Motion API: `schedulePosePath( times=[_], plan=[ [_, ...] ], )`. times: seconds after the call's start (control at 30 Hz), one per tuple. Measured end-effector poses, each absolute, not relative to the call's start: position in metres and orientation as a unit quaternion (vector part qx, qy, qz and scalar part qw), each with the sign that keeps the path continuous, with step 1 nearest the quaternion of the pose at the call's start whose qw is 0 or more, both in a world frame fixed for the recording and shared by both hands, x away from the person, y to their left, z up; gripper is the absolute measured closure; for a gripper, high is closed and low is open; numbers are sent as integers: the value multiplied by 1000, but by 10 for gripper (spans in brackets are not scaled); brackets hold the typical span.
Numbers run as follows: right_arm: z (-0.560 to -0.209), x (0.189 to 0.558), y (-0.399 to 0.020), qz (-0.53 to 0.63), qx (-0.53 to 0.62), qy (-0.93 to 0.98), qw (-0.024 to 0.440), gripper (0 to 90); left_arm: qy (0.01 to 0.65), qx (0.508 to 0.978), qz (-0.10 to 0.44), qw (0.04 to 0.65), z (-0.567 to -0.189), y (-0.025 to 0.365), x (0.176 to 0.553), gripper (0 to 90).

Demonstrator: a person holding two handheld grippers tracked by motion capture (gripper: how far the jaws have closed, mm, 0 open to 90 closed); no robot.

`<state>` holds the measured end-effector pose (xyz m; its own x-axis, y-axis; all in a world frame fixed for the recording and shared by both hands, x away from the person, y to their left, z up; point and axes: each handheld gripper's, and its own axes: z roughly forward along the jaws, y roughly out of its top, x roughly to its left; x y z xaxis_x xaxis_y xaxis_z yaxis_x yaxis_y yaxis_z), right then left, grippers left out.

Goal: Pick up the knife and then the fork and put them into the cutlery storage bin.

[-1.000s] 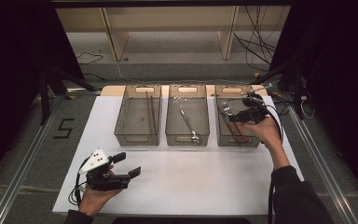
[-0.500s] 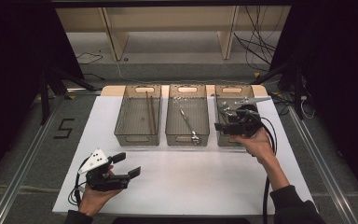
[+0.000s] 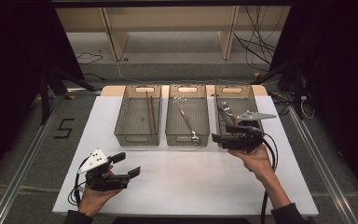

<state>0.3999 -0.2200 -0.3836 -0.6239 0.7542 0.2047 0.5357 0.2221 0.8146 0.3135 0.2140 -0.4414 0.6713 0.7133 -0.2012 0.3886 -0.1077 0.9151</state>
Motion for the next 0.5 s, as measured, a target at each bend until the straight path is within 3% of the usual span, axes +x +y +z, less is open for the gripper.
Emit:
schedulePosePath(
  times=[0.5],
  plan=[
    [-403,368,-222,510,386,761,114,239,378,729,146,552,-441,214,313,162]
  ],
)
